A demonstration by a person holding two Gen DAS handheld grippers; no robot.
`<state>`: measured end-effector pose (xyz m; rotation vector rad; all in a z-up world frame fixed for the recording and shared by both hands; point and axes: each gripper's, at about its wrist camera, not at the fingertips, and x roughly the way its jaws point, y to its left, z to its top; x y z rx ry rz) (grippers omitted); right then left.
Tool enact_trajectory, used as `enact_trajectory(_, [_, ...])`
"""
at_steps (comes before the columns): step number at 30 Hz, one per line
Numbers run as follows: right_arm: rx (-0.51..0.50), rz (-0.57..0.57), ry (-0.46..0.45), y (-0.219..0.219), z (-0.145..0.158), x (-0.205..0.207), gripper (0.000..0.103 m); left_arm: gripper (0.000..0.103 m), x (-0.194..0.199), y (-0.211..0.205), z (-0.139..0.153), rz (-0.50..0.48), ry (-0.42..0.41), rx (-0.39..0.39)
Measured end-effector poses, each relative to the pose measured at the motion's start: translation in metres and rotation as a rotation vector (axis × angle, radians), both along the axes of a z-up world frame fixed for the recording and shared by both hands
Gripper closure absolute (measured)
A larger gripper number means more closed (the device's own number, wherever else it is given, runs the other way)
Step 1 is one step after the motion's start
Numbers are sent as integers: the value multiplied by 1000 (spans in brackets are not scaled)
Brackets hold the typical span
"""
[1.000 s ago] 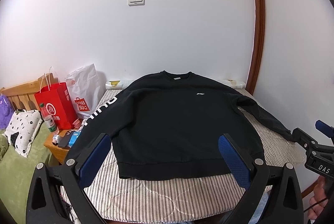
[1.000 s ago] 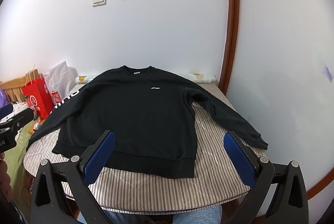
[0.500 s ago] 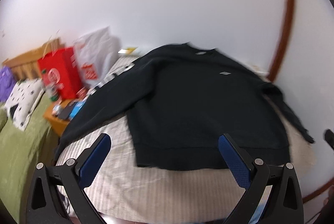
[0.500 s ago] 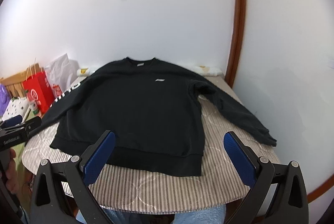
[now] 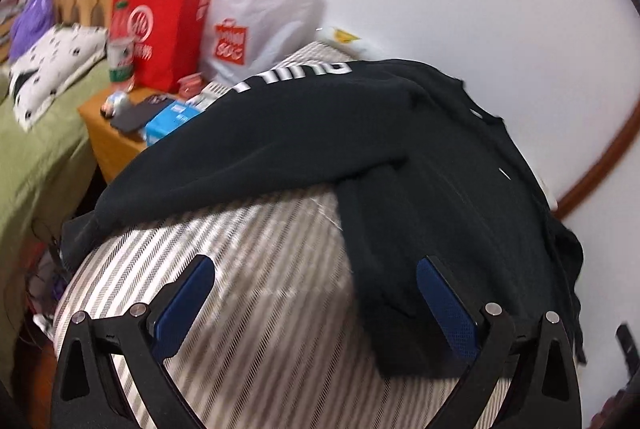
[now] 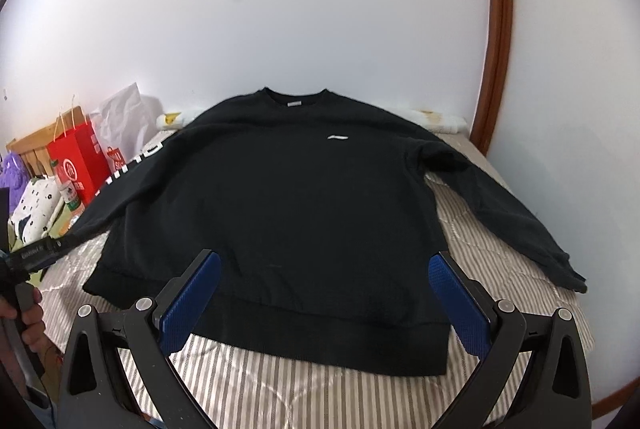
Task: Fold small clothes
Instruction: 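Grasp the sleeve with white lettering near the hem with the left gripper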
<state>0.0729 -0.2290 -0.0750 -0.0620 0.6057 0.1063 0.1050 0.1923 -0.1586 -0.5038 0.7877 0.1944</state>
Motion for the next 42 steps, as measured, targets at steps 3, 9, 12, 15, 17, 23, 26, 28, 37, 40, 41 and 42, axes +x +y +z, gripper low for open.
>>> enact_trajectory(3, [-23, -14, 27, 3, -12, 20, 1, 3, 14, 14, -12, 25, 24, -10])
enact_trajectory(9, [-29, -16, 82, 6, -30, 57, 1, 16, 30, 46, -24, 104, 11, -55])
enact_trajectory(12, [-48, -10, 96, 13, -36, 72, 1, 16, 39, 57, -27, 124, 10, -93])
enact_trajectory(15, [-55, 1, 108, 23, -44, 84, 1, 16, 46, 60, -27, 144, 8, -90])
enact_trajectory(17, [-38, 16, 119, 29, -48, 92, 1, 16, 52, 60, -27, 156, 9, -76])
enact_trajectory(23, [-55, 44, 139, 40, -54, 108, 1, 14, 47, 60, -27, 170, -49, -163])
enact_trajectory(26, [-47, 45, 138, 36, -54, 110, 1, 9, 46, 57, -27, 159, -74, -222])
enact_trajectory(28, [-23, 47, 145, 30, -56, 112, 1, 9, 52, 57, -29, 169, -60, -244])
enact_trajectory(37, [6, 6, 142, 1, -60, 111, 1, 37, 72, 54, -30, 252, 22, -137])
enact_trajectory(40, [16, -10, 151, -6, -64, 113, 1, 61, 78, 49, -29, 277, 69, -36])
enact_trajectory(41, [14, -14, 154, -8, -65, 114, 1, 78, 80, 48, -30, 281, 87, -6])
enact_trajectory(42, [12, -16, 154, -9, -66, 114, 1, 85, 80, 49, -30, 279, 94, 3])
